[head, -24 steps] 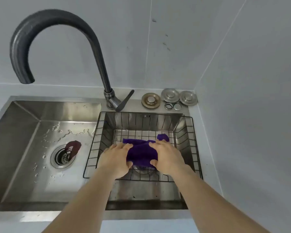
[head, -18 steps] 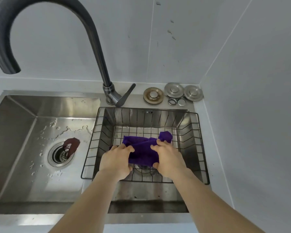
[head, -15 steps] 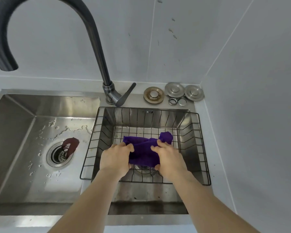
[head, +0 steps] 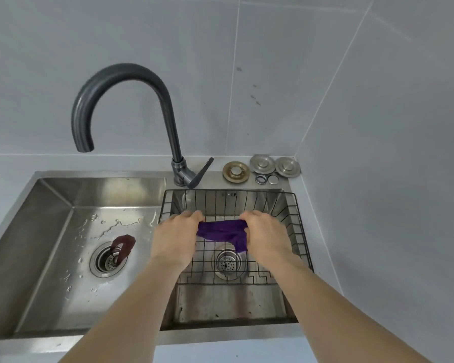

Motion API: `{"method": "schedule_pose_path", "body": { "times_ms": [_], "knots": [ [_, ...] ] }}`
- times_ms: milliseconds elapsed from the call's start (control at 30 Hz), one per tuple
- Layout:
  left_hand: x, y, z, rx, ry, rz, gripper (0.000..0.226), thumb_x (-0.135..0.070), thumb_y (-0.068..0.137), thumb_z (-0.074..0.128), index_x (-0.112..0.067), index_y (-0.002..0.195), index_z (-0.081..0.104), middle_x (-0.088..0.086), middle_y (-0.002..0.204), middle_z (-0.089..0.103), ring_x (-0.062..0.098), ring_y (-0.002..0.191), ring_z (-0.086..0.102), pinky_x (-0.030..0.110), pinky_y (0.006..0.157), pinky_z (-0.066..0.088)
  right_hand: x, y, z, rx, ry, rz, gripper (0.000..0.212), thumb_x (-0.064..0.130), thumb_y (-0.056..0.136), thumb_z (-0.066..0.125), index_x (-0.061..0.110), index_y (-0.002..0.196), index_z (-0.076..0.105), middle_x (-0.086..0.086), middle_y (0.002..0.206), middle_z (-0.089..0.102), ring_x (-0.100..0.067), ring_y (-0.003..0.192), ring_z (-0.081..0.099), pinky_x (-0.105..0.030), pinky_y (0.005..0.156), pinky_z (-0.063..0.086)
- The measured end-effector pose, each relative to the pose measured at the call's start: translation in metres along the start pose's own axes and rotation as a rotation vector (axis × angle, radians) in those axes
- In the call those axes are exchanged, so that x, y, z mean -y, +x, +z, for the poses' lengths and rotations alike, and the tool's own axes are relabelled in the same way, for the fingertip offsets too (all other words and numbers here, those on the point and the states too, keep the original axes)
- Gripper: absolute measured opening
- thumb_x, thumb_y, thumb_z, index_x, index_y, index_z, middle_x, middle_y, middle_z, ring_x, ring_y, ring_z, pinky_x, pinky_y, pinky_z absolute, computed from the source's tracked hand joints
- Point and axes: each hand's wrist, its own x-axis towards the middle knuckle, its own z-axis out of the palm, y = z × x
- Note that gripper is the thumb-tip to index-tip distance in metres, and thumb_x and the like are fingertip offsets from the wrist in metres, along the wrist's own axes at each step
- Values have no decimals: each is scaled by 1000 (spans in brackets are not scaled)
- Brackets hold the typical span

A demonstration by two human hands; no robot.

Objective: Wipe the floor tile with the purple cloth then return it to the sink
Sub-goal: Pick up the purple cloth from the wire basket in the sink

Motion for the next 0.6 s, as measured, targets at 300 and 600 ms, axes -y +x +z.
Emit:
{"method": "schedule_pose_path", "body": {
  "times_ms": [300, 600],
  "knots": [
    [21, -59, -118, -147, 20, 76, 34, -11, 91, 64, -29, 120, 60, -4, 103, 70, 25, 95, 69, 37, 78, 53, 74, -62, -95, -136, -14, -36, 34, 8, 90, 64, 25, 119, 65, -4, 108, 70, -30, 97, 67, -38, 75, 52],
    [48, -164, -194, -252, -2, 159, 32, -7, 92, 57, -32, 112, 63, -4, 94, 71, 26, 89, 69, 34, 71, 47, 149, -176, -143, -235, -22, 18, 33, 12, 93, 53, 30, 118, 66, -9, 114, 69, -38, 104, 63, -46, 85, 54]
  ]
}}
